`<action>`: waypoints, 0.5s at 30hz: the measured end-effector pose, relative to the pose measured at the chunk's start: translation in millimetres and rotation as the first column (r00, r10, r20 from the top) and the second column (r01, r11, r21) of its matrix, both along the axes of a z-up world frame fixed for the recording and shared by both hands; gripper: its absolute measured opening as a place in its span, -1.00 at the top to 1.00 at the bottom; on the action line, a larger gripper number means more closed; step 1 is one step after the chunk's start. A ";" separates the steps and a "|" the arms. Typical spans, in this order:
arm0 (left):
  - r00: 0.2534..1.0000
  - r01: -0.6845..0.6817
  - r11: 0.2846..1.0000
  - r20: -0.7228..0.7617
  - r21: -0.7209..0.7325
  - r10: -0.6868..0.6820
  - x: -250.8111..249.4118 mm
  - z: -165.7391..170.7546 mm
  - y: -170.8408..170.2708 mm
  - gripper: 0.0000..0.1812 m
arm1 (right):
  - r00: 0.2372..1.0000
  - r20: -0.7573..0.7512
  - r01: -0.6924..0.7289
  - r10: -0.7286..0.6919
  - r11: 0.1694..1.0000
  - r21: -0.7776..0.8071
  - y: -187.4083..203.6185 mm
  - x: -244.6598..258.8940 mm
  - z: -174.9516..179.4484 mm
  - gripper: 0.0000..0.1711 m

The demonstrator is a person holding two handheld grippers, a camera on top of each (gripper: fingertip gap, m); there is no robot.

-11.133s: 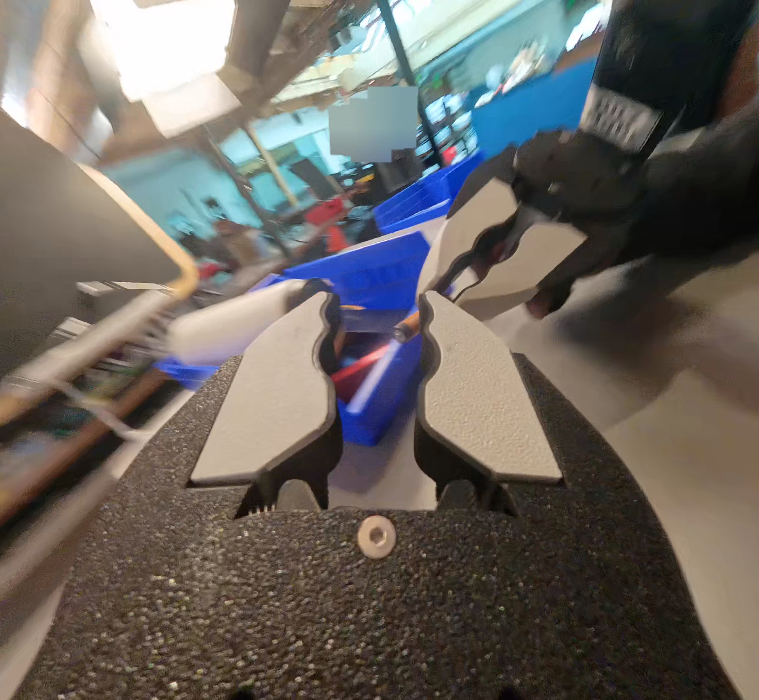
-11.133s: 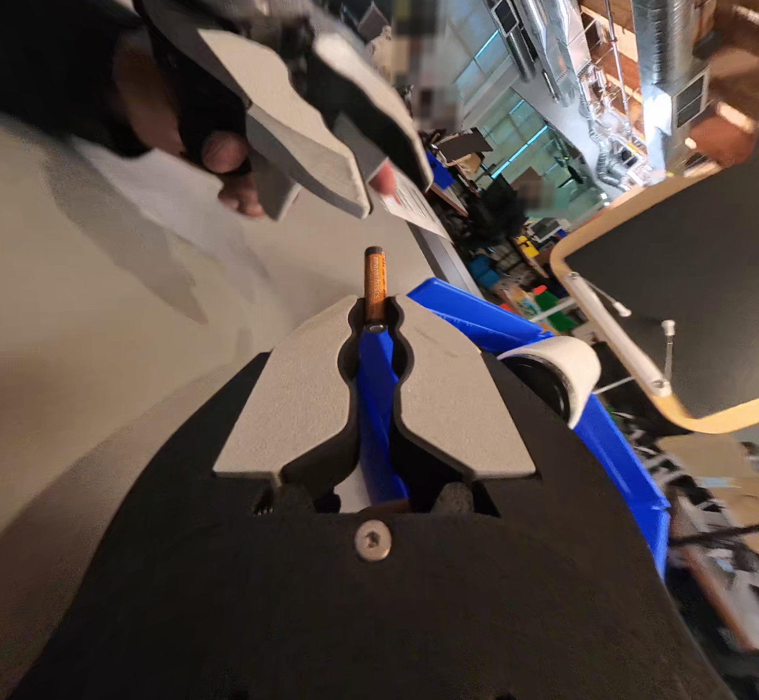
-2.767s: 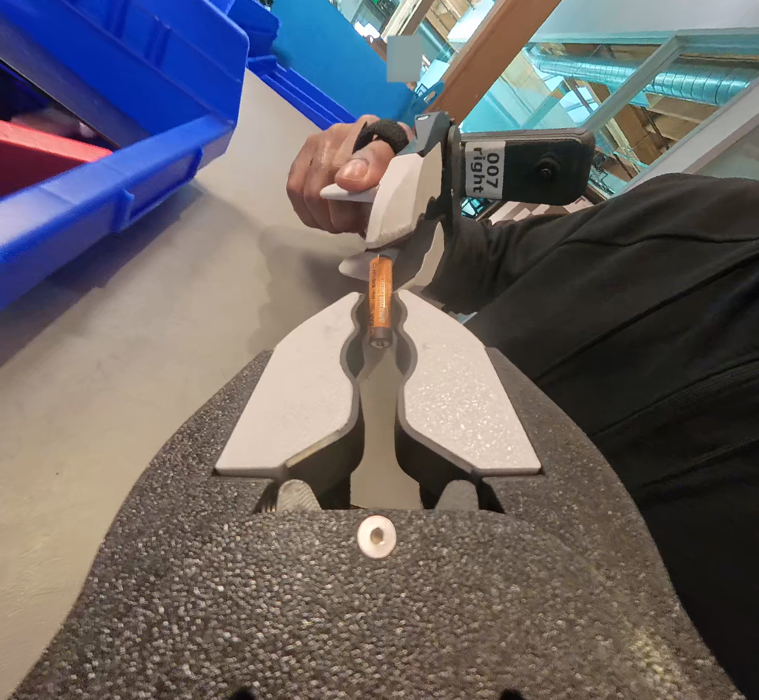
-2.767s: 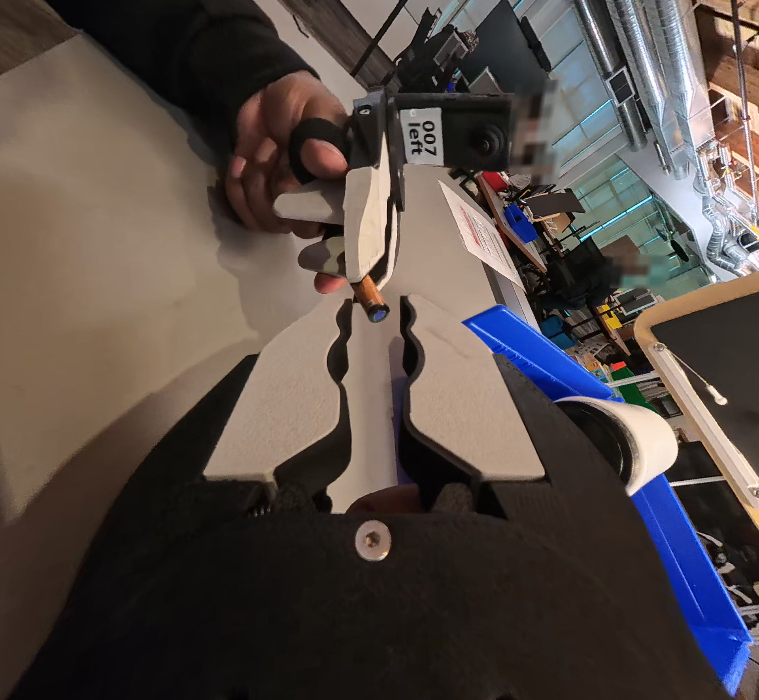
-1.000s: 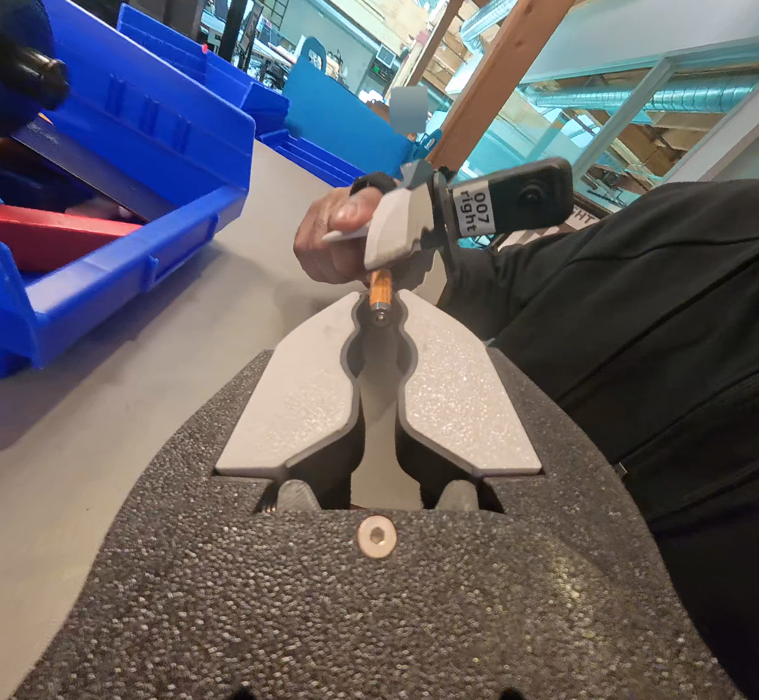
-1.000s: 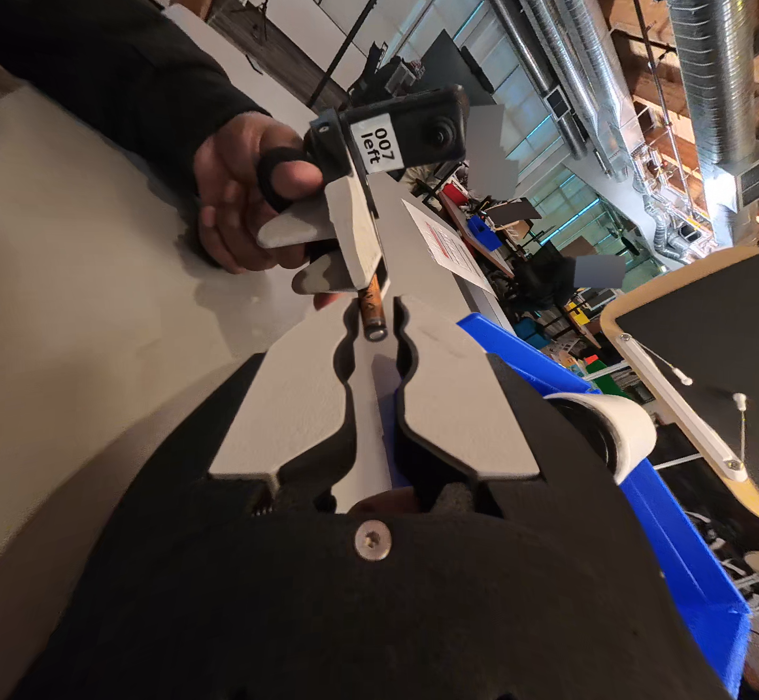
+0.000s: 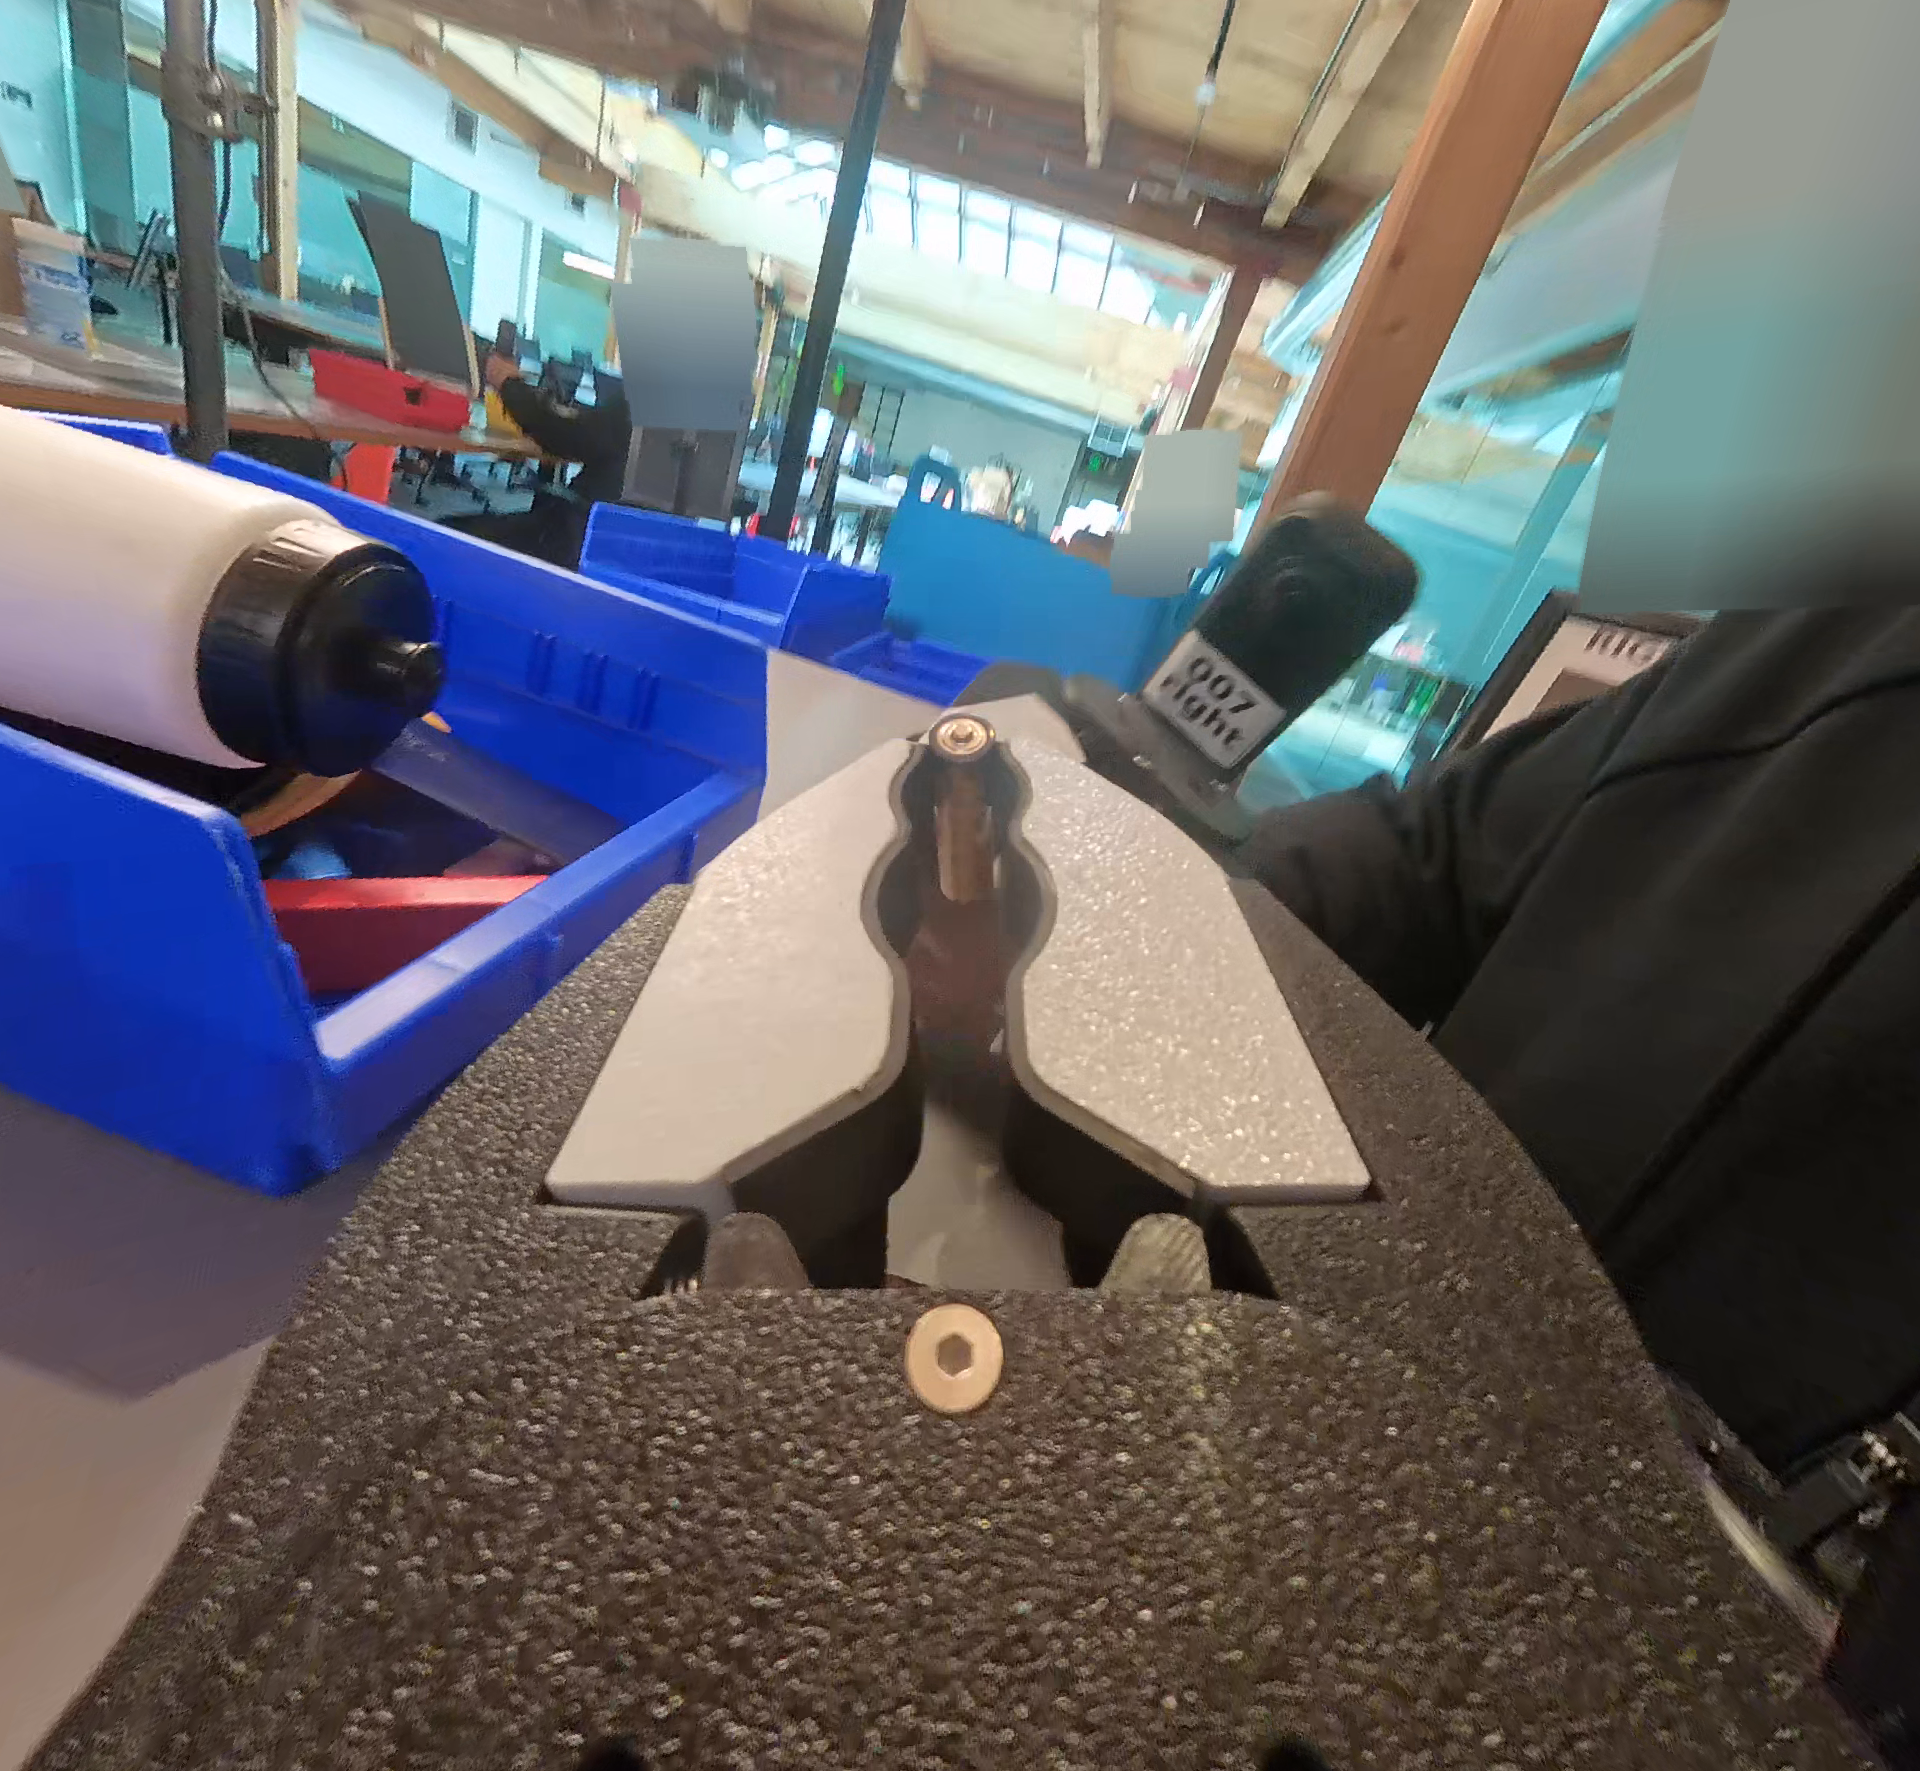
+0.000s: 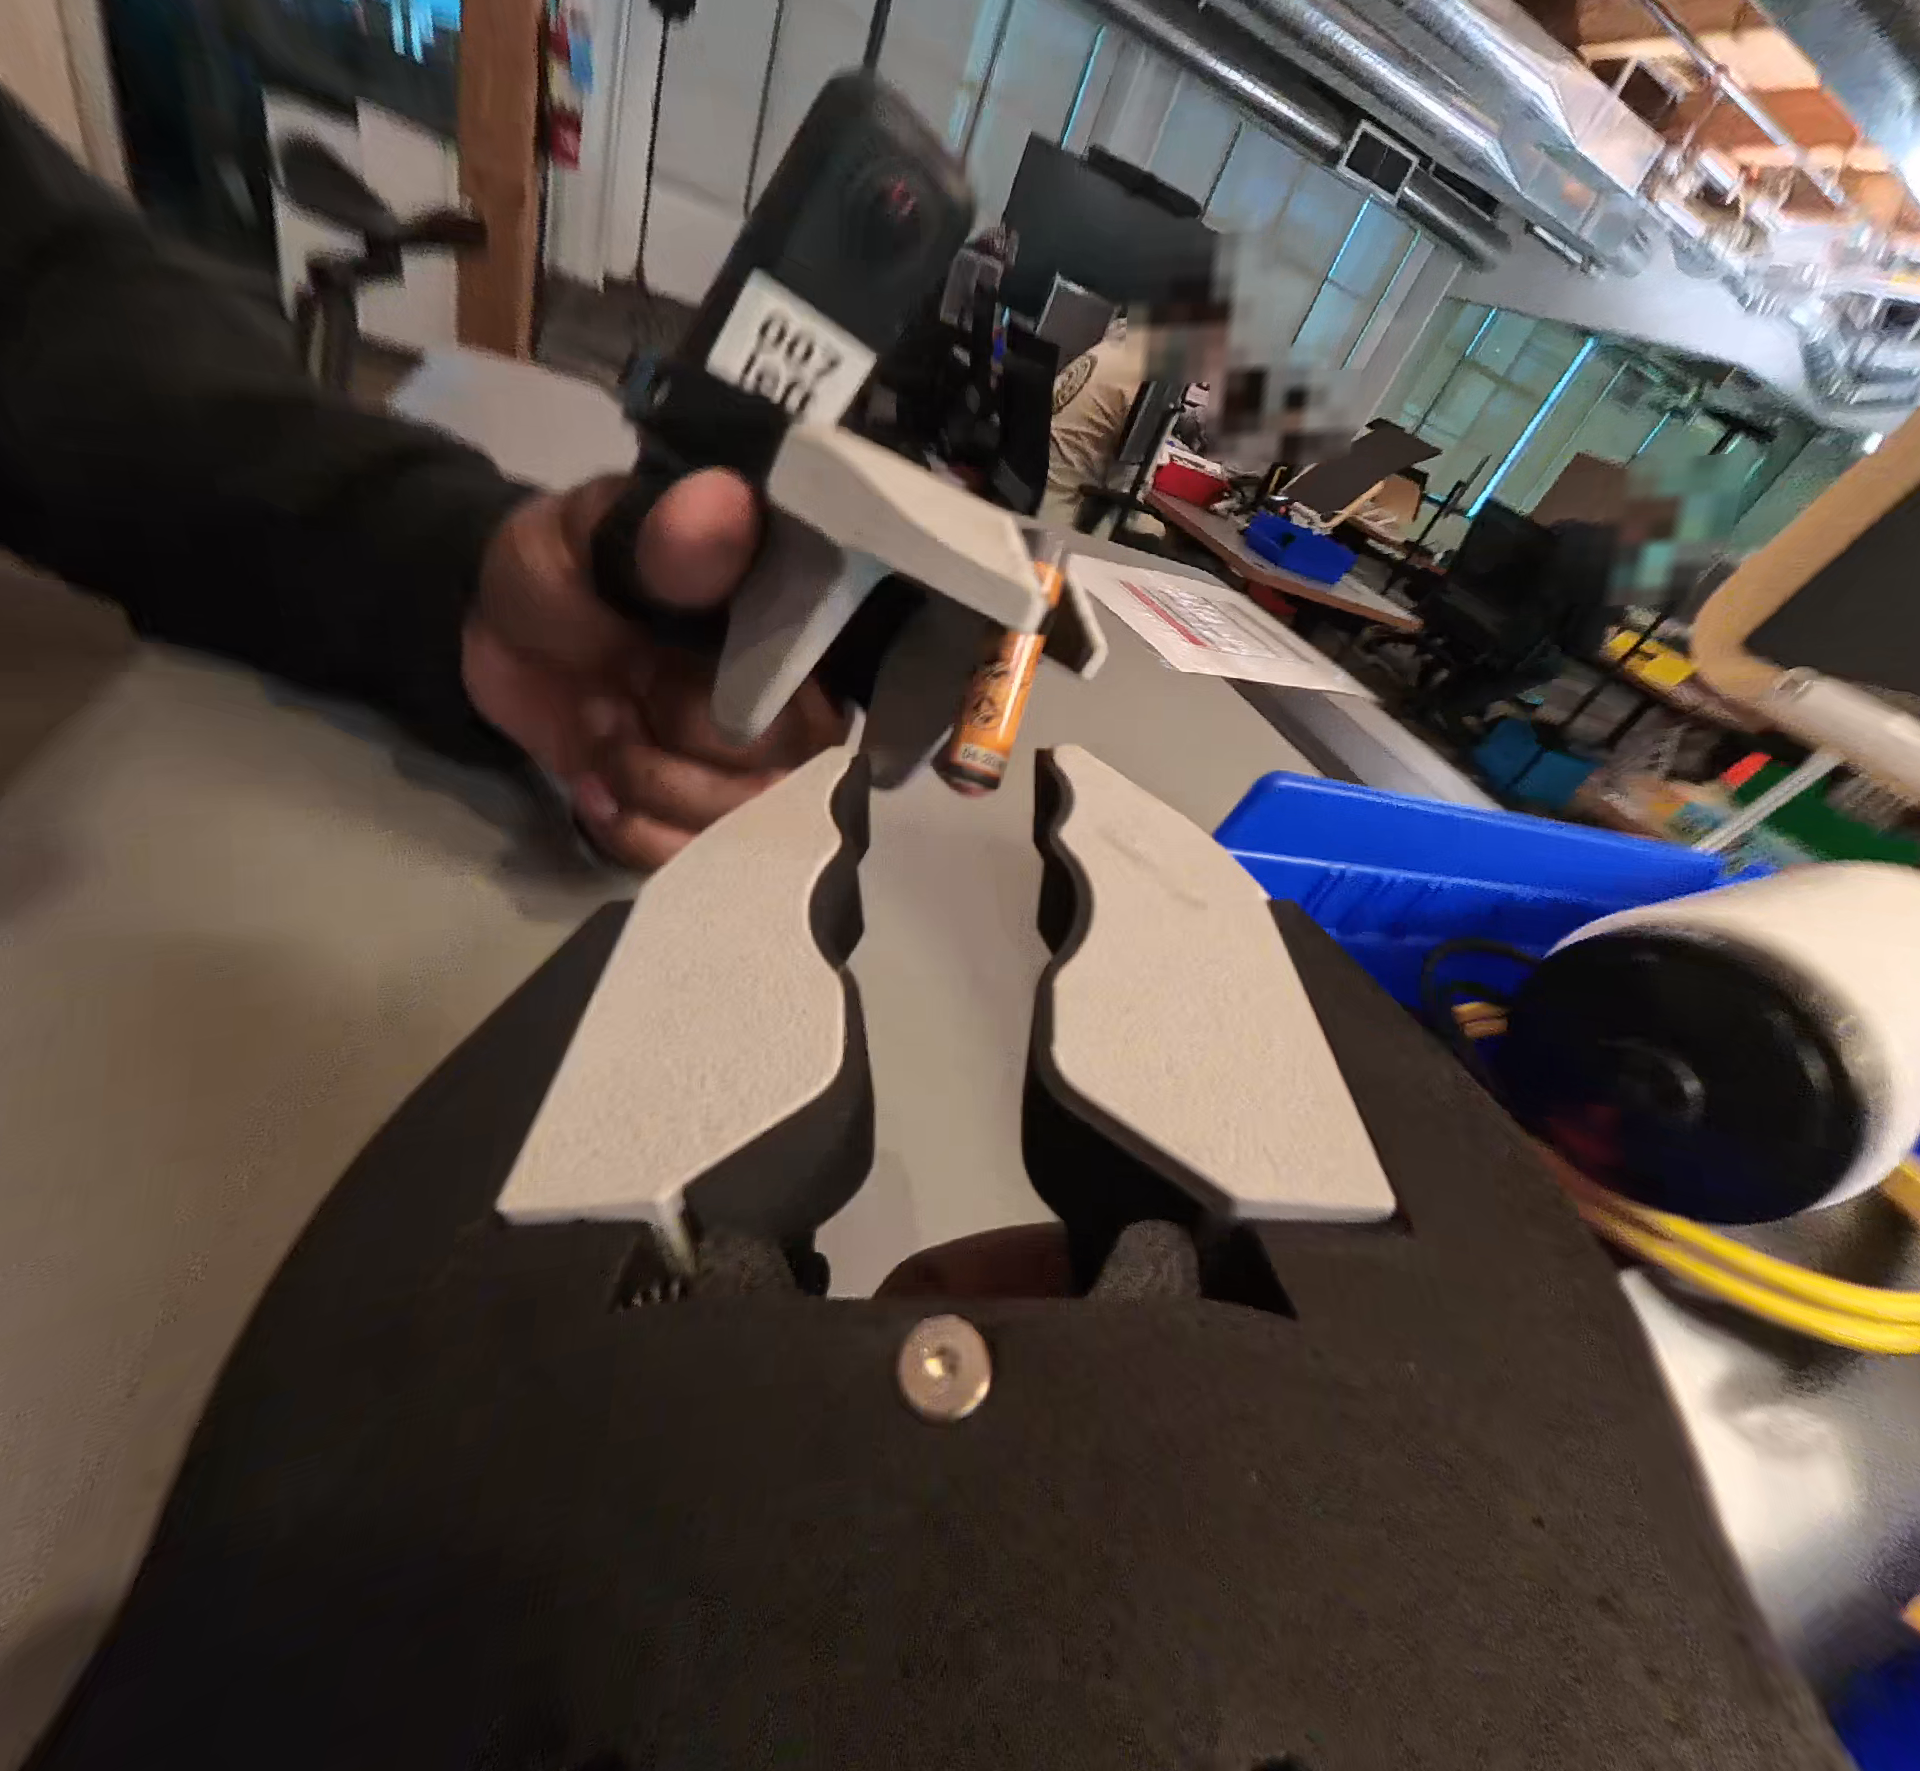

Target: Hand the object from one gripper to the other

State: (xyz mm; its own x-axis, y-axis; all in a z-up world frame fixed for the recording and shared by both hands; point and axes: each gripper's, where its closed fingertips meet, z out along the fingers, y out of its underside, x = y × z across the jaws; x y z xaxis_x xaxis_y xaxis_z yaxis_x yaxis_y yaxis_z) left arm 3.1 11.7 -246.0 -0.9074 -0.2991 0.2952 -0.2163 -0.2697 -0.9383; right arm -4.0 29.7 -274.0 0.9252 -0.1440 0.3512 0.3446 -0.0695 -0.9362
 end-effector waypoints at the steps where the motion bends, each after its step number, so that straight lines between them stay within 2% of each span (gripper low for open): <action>1: 1.000 0.000 0.999 0.002 0.052 0.000 1.1 -2.9 1.5 0.87 | 0.996 0.088 0.005 -0.002 0.999 -0.042 -1.2 -1.3 -3.5 0.60; 3: 0.999 0.044 0.986 -0.016 0.160 -0.042 -1.3 -11.6 2.7 0.87 | 0.959 0.284 0.044 -0.010 0.992 -0.115 -4.8 -2.0 -8.4 0.53; 6: 0.977 0.179 0.943 -0.165 0.281 -0.136 -10.1 -35.2 1.3 0.86 | 0.870 0.493 0.104 0.003 0.976 -0.190 -5.8 -4.6 -14.5 0.39; 11: 0.925 0.306 0.919 -0.304 0.248 -0.227 -22.9 -48.7 -7.8 0.87 | 0.839 0.540 0.083 0.060 0.968 -0.238 2.3 -18.6 -25.2 0.32; 15: 0.893 0.364 0.903 -0.360 0.229 -0.269 -30.5 -55.1 -13.8 0.87 | 0.828 0.554 0.086 0.084 0.958 -0.273 2.0 -19.5 -32.2 0.42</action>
